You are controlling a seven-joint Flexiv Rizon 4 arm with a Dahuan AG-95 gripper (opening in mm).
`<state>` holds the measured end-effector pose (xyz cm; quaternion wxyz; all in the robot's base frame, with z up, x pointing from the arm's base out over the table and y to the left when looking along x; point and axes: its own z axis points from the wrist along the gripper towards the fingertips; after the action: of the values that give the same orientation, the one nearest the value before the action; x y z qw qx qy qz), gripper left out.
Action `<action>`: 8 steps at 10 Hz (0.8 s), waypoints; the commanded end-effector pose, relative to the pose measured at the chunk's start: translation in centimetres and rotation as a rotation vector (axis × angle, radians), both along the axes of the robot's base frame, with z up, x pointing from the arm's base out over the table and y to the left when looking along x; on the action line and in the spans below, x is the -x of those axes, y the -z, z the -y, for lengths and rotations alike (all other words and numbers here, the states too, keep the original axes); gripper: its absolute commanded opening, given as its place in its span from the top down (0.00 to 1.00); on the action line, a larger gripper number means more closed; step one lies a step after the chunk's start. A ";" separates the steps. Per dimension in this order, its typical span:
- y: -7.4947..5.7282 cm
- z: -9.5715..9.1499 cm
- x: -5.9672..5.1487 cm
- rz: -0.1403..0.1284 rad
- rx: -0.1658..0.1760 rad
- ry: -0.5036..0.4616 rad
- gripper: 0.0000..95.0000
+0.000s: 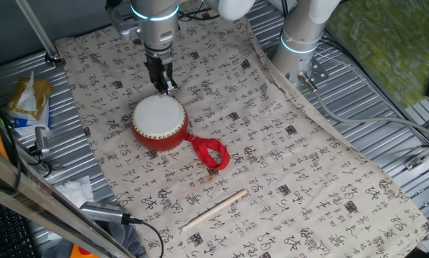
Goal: Play the drum
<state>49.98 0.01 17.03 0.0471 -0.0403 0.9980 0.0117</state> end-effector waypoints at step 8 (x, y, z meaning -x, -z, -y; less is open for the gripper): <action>0.0 0.0 0.0 0.001 0.001 0.011 1.00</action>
<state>49.99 0.01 17.04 0.0474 -0.0356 0.9982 0.0116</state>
